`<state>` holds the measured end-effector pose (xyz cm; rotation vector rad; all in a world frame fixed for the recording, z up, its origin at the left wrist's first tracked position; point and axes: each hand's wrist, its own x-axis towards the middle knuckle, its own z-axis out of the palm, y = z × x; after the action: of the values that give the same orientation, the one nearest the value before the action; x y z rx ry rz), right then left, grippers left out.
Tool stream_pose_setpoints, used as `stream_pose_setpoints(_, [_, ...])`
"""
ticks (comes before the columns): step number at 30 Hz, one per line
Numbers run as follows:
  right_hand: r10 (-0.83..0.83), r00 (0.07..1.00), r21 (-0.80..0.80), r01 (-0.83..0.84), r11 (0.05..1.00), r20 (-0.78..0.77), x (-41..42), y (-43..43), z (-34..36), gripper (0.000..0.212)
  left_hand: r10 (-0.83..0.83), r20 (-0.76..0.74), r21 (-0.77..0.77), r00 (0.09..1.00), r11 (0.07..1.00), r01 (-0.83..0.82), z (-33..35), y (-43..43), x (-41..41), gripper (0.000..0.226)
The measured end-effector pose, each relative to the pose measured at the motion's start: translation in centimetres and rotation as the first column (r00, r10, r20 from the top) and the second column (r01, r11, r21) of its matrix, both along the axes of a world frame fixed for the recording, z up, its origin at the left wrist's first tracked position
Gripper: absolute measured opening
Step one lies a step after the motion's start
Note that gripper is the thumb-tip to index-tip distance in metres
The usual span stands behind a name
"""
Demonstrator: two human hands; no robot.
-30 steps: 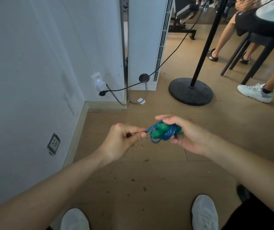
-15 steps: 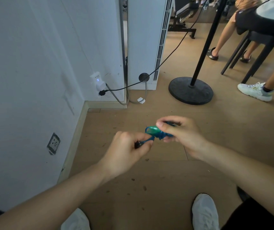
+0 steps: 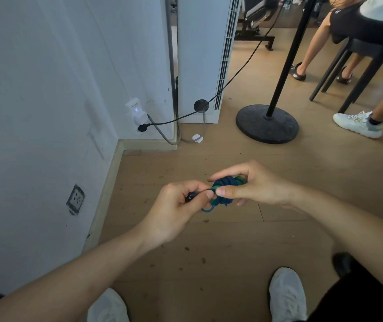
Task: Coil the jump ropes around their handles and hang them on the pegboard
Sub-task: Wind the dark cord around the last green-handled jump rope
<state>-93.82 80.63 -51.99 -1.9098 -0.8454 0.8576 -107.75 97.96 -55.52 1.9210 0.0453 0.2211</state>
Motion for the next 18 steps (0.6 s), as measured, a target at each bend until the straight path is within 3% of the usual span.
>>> stream_pose_setpoints(3, [-0.012, 0.999, -0.011, 0.012, 1.000, 0.050, 0.0, 0.0, 0.0, 0.033, 0.050, 0.035, 0.035, 0.998, 0.998, -0.051, -0.1, 0.0, 0.0, 0.020])
stream_pose_setpoints(6, [-0.124, 0.989, 0.060, 0.119, 0.991, 0.085, 0.2, 0.2, -0.5, 0.018, 0.165, 0.109, 0.046, 0.980, 0.984, -0.171, 0.5, 0.3, 0.0, 0.008])
stream_pose_setpoints(9, [-0.279, 0.956, 0.145, 0.289, 0.946, -0.089, 0.1, 0.5, -1.0, 0.015, 0.276, 0.116, -0.143, 0.954, 0.955, -0.259, 1.5, 0.5, 0.4, 0.004])
stream_pose_setpoints(12, [-0.329, 0.914, 0.165, 0.372, 0.914, -0.239, -0.5, 0.8, -1.4, 0.014, 0.308, 0.074, -0.329, 0.949, 0.906, -0.268, 2.3, 0.5, 0.7, 0.004])
stream_pose_setpoints(18, [-0.335, 0.893, 0.140, 0.389, 0.911, -0.299, -1.7, 1.5, -1.8, 0.016, 0.182, -0.084, -0.561, 0.980, 0.804, -0.197, 3.0, 0.8, 1.0, 0.015])
